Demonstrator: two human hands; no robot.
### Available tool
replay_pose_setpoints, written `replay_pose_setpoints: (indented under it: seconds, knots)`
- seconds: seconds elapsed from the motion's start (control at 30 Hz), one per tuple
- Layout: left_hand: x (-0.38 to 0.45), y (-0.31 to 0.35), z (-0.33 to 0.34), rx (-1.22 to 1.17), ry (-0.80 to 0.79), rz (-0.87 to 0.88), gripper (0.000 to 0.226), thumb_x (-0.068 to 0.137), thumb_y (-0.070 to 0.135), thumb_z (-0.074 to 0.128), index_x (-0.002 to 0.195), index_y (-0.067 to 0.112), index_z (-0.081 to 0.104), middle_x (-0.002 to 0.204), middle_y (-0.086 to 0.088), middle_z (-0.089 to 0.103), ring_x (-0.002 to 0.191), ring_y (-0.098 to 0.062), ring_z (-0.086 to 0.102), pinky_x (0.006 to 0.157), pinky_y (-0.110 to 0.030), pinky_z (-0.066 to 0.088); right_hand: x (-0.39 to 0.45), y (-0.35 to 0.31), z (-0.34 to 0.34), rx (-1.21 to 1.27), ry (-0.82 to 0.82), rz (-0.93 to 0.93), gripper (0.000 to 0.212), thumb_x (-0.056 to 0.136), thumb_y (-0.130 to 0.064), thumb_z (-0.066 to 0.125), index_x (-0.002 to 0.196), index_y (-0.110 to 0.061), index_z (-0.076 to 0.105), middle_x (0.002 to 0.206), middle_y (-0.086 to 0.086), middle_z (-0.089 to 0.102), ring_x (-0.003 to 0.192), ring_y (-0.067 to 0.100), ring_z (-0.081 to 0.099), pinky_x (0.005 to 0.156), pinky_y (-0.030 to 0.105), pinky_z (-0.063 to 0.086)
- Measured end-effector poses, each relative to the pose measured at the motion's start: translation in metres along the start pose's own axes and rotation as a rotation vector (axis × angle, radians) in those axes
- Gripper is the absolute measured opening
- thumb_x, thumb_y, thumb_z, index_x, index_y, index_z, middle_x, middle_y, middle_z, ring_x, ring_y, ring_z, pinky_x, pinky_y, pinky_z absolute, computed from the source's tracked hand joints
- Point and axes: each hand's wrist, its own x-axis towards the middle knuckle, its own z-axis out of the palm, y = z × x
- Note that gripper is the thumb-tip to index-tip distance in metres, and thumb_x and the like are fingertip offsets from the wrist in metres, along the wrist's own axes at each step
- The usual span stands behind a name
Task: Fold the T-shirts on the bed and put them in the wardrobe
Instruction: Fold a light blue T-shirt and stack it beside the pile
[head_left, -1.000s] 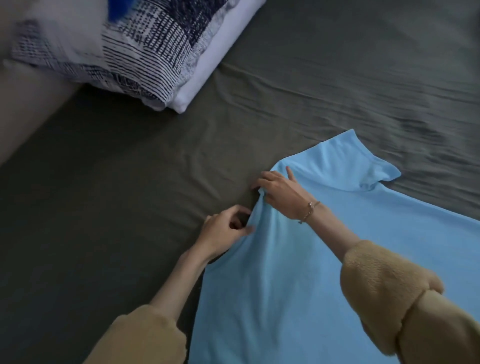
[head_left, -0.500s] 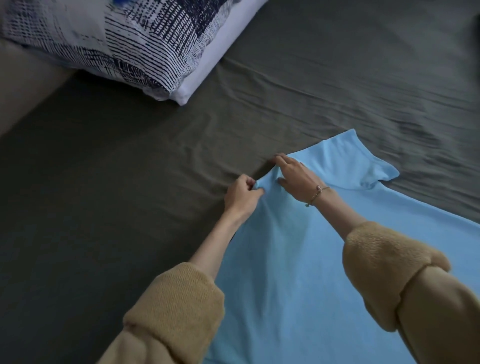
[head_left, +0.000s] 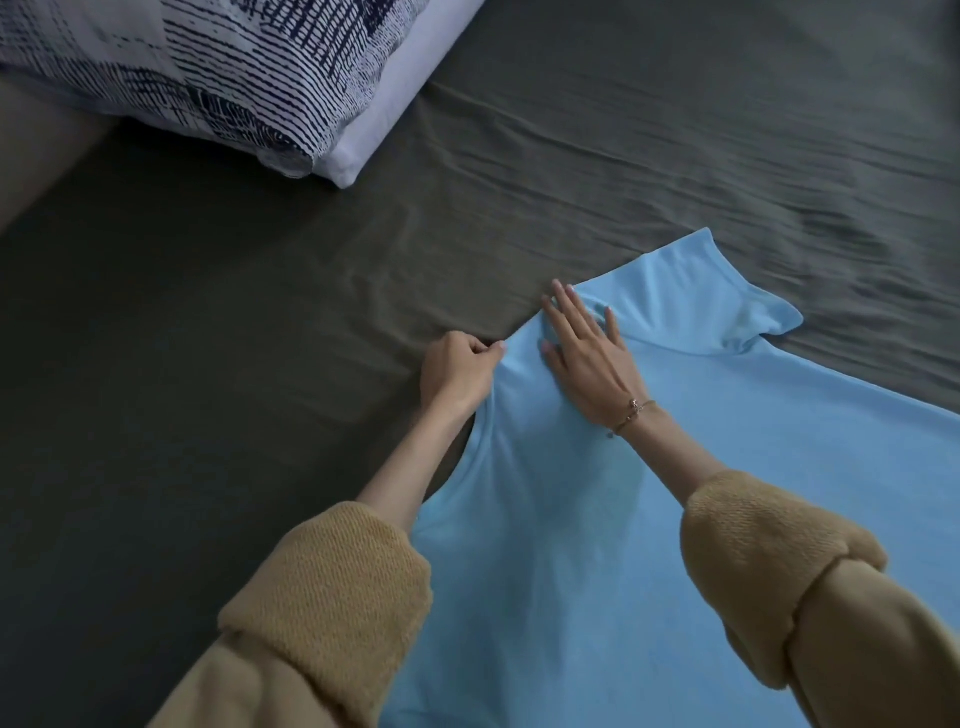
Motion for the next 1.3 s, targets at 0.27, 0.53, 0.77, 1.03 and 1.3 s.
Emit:
replay_pose_setpoints:
  seconds: [0.27, 0.53, 0.77, 1.03, 1.3]
  knots:
    - [-0.013, -0.02, 0.018, 0.328, 0.281, 0.254, 0.042, 0.099, 0.043, 0.036, 0.095, 0.008, 0.06, 0.108, -0.011, 0.06, 0.107, -0.028, 0.052, 0.087, -0.04, 0.038, -0.019, -0.016, 0.015, 0.051, 0.024, 0.054, 0.069, 0.092, -0.055, 0.005, 0.151, -0.019, 0.003, 0.158, -0.006, -0.003, 0.142, 0.001, -0.009, 0.111, 0.047, -0.017]
    - [-0.055, -0.08, 0.013, 0.585, 0.261, 0.523, 0.055, 0.094, 0.041, 0.028, 0.135, 0.011, 0.049, 0.133, -0.013, 0.053, 0.117, -0.03, 0.052, 0.091, -0.047, 0.044, -0.085, -0.052, 0.045, 0.044, 0.04, -0.049, 0.071, 0.092, -0.056, -0.005, 0.15, -0.017, 0.012, 0.157, -0.004, 0.009, 0.141, 0.002, 0.0, 0.109, 0.051, -0.014]
    - [-0.092, -0.106, 0.009, 0.664, 0.188, 0.491, 0.061, 0.096, 0.041, 0.016, 0.149, 0.013, 0.023, 0.155, -0.011, 0.024, 0.144, -0.023, 0.02, 0.11, -0.059, 0.006, -0.129, -0.073, 0.042, 0.2, -0.015, -0.02, 0.07, 0.087, -0.054, 0.0, 0.15, -0.022, 0.0, 0.151, -0.015, -0.014, 0.136, -0.005, -0.018, 0.111, 0.041, -0.017]
    - [-0.194, -0.113, 0.036, 0.638, 0.162, 0.789, 0.049, 0.087, 0.026, 0.037, 0.133, 0.015, 0.046, 0.129, -0.008, 0.054, 0.118, -0.021, 0.041, 0.092, -0.042, 0.048, -0.239, -0.046, 0.033, 0.205, -0.03, -0.04, 0.053, 0.094, -0.012, 0.044, 0.146, -0.012, 0.03, 0.156, -0.003, 0.005, 0.144, 0.009, 0.003, 0.116, 0.036, 0.011]
    - [-0.305, -0.101, 0.082, 0.576, -0.211, 0.946, 0.031, 0.079, 0.042, 0.044, 0.096, 0.02, 0.059, 0.094, 0.007, 0.055, 0.088, -0.013, 0.054, 0.072, -0.025, 0.041, -0.39, 0.009, 0.019, 0.229, 0.099, 0.12, 0.045, 0.069, -0.014, 0.06, 0.114, -0.014, 0.056, 0.123, 0.008, 0.055, 0.112, 0.02, 0.044, 0.085, 0.041, 0.053]
